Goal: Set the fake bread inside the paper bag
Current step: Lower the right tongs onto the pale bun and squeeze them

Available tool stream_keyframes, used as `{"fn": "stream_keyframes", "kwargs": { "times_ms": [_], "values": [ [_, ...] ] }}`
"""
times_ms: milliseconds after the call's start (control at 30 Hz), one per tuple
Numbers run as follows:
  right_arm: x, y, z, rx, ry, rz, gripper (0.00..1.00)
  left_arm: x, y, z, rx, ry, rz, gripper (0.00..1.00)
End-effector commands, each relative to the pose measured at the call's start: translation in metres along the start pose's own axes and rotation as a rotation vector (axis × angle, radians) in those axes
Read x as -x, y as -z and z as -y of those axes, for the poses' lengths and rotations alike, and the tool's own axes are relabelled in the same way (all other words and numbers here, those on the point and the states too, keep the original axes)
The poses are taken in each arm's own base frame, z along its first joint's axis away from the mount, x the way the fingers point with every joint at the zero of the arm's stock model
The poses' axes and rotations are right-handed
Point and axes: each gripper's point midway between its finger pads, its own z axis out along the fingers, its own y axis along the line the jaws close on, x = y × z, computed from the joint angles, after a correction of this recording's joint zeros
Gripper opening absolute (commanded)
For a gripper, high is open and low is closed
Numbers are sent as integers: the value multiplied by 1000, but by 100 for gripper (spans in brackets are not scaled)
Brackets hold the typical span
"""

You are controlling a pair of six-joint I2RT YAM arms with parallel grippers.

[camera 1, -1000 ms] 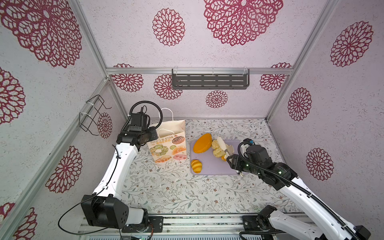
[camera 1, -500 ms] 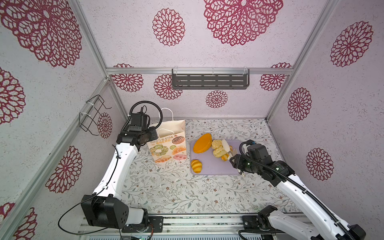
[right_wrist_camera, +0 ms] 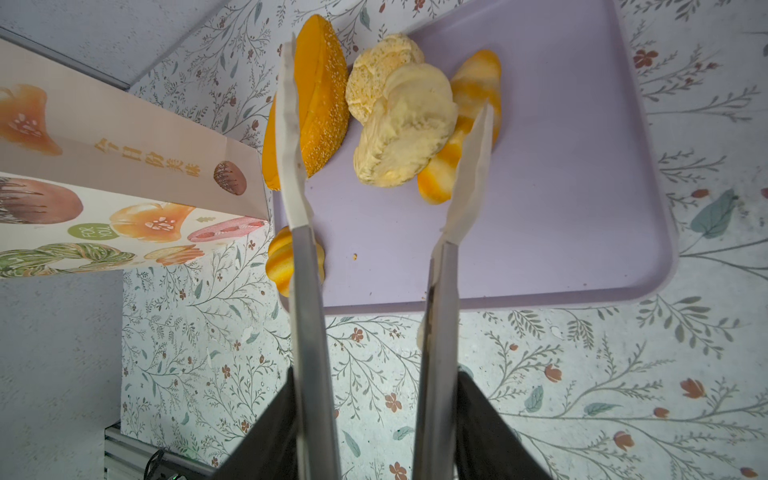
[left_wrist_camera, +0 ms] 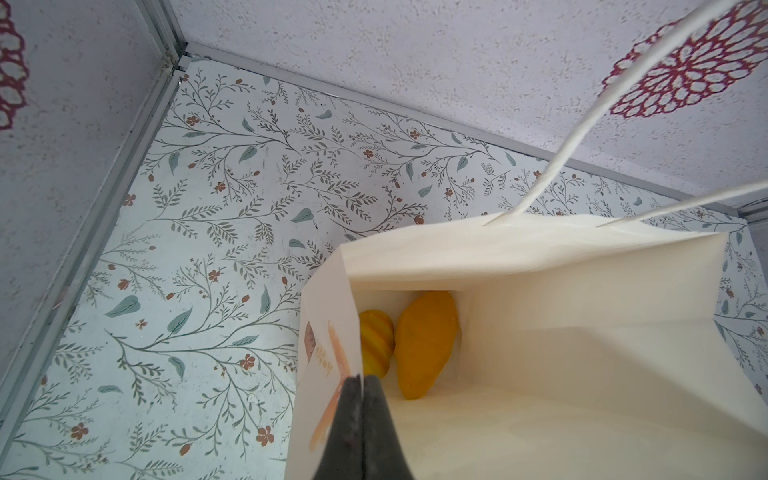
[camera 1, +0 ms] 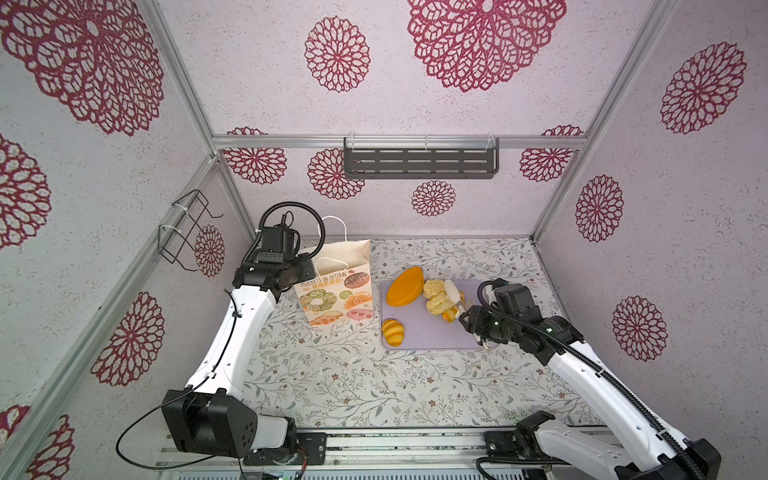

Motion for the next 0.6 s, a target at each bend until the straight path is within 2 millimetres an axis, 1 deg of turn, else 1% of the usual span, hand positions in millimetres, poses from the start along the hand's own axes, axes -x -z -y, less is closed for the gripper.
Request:
{"fn": "stream_keyframes", "kwargs": {
  "times_ms": [0,200,367,567],
  "values": [
    [9,-2,-6,34,21,23,55,9,5,0,-7,2,41,0],
    [9,-13,-1,28,23,1,55,9,5,0,-5,1,43,0],
    [6,-25,1,38,18,-25,55,9,4,0,-5,1,38,0],
    [11,-32,-4,64,18,-23,54,7,2,0,-4,1,31,0]
  ]
}}
